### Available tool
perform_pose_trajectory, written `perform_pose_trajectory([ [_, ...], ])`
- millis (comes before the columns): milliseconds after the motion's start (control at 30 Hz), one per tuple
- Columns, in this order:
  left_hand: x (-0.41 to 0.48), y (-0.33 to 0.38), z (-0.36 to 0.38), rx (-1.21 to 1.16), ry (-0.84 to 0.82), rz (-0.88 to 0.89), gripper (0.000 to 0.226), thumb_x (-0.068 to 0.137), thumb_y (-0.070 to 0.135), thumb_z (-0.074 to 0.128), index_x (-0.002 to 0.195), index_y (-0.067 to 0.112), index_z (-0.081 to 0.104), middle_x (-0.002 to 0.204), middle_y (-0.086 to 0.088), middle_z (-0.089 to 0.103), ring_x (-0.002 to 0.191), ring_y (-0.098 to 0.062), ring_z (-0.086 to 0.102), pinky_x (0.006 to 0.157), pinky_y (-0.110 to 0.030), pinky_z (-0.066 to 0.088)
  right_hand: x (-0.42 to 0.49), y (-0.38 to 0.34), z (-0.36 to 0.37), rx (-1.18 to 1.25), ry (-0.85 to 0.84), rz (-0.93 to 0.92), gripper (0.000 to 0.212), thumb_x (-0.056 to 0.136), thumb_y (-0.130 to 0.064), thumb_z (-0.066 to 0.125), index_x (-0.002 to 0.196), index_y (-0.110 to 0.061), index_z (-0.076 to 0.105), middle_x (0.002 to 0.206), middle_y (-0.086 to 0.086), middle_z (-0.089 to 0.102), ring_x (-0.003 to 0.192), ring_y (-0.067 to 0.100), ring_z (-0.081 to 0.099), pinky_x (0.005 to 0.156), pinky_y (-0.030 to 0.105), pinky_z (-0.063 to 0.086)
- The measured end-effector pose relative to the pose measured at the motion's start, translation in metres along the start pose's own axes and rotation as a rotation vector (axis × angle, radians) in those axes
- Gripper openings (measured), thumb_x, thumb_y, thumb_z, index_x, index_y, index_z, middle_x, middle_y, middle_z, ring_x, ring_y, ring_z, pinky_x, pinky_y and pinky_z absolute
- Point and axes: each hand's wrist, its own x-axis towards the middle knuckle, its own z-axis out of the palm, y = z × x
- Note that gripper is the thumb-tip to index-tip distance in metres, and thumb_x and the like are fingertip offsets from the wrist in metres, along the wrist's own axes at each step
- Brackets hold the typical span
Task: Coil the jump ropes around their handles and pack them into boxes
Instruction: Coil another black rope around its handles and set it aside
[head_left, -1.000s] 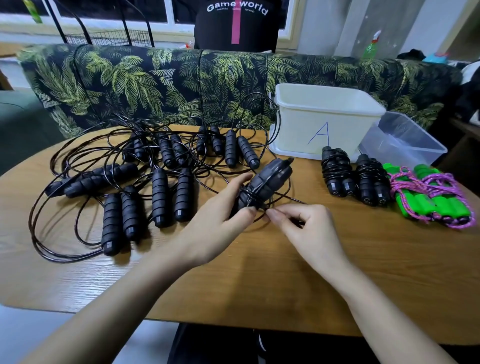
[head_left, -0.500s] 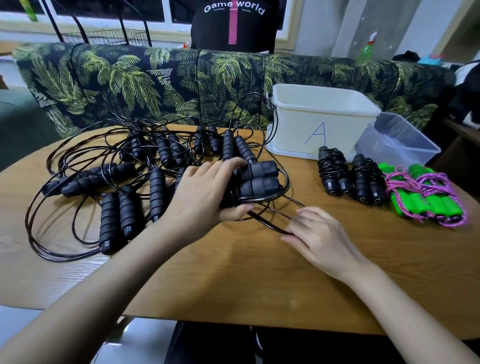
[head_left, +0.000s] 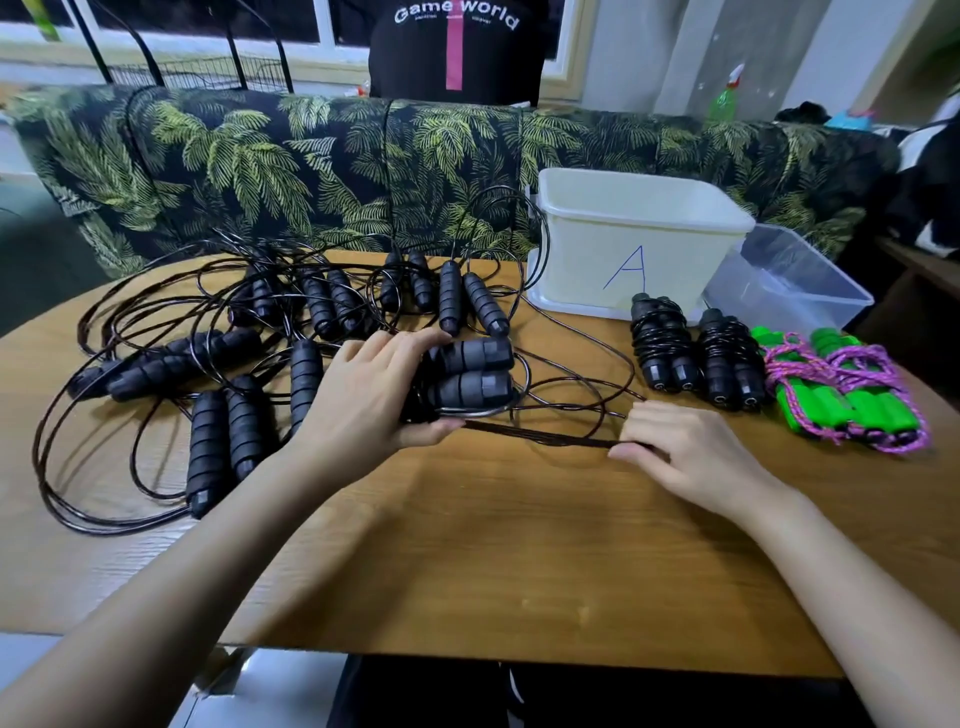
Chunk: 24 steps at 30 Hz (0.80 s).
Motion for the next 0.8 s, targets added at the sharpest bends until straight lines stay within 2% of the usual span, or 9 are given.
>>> perform_pose_trajectory([
  [100,-0.002,0.0,-0.003,-0.029,0.0,0.03,0.082,0.082,0.083,0.035,0.127,0.014,0.04,0.107,-0.008,0.066,0.097,-0.019,0.048,0.083,-0.035,0.034,0.01,0.011,0.001,0.216,-0.012,0.168,0.036,0.097,-0.044,0.047,0.081,-0.019,0.068,0.08,-0.026,0.054,0.084,-0.005,0.052,0.073,0.027,0.046],
  [200,-0.004,0.013,-0.007,-0.024,-0.013,0.186,0.082,0.083,0.084,0.03,0.121,0.011,0.042,0.101,-0.007,0.066,0.092,-0.019,0.051,0.083,-0.035,0.035,0.034,0.011,0.0,0.237,-0.004,0.288,0.021,0.097,-0.033,0.058,0.086,-0.022,0.071,0.085,-0.019,0.062,0.086,0.01,0.06,0.079,0.043,0.05],
  [300,-0.005,0.036,-0.005,0.109,-0.013,0.358,0.081,0.083,0.08,0.037,0.116,0.006,0.045,0.097,-0.005,0.065,0.086,-0.021,0.058,0.082,-0.039,0.04,0.065,-0.007,-0.002,0.108,0.022,0.32,0.025,0.097,-0.038,0.056,0.092,-0.021,0.074,0.092,-0.012,0.068,0.087,0.011,0.058,0.079,0.031,0.042],
  [400,-0.005,0.055,0.001,0.234,-0.037,0.414,0.079,0.083,0.077,0.038,0.111,0.004,0.044,0.094,-0.004,0.064,0.08,-0.022,0.058,0.076,-0.039,0.04,0.093,-0.033,-0.003,0.025,0.146,0.287,0.03,0.097,-0.041,0.057,0.089,-0.02,0.075,0.088,-0.008,0.072,0.079,0.015,0.058,0.08,0.027,0.029],
  [467,-0.005,0.06,0.006,0.303,-0.06,0.376,0.081,0.082,0.079,0.039,0.11,0.003,0.045,0.091,-0.004,0.062,0.078,-0.022,0.057,0.073,-0.038,0.041,0.104,-0.046,-0.007,0.032,0.233,0.272,0.033,0.093,-0.045,0.054,0.084,-0.021,0.075,0.083,-0.008,0.073,0.077,0.019,0.061,0.078,0.027,0.026],
  [567,-0.004,0.062,0.011,0.404,-0.09,0.219,0.087,0.069,0.082,0.056,0.103,0.003,0.051,0.081,-0.003,0.056,0.071,-0.023,0.054,0.066,-0.038,0.044,0.102,-0.066,-0.018,0.106,0.327,0.231,0.033,0.09,-0.048,0.055,0.078,-0.022,0.073,0.076,-0.01,0.071,0.074,0.016,0.059,0.075,0.029,0.029],
  [700,0.002,0.055,0.015,0.38,-0.106,0.032,0.091,0.061,0.08,0.064,0.105,0.002,0.047,0.083,-0.006,0.058,0.069,-0.026,0.056,0.061,-0.038,0.043,0.077,-0.096,-0.022,0.061,0.317,0.132,0.032,0.088,-0.045,0.056,0.072,-0.023,0.073,0.072,-0.012,0.071,0.067,0.008,0.049,0.075,0.03,0.034],
  [800,0.006,0.051,0.011,0.36,-0.095,-0.06,0.089,0.059,0.081,0.057,0.103,0.005,0.046,0.081,-0.006,0.059,0.069,-0.027,0.058,0.06,-0.038,0.043,0.051,-0.097,-0.02,0.029,0.281,0.192,0.034,0.09,-0.047,0.054,0.074,-0.025,0.075,0.066,-0.014,0.069,0.059,0.012,0.059,0.062,0.024,0.041],
])
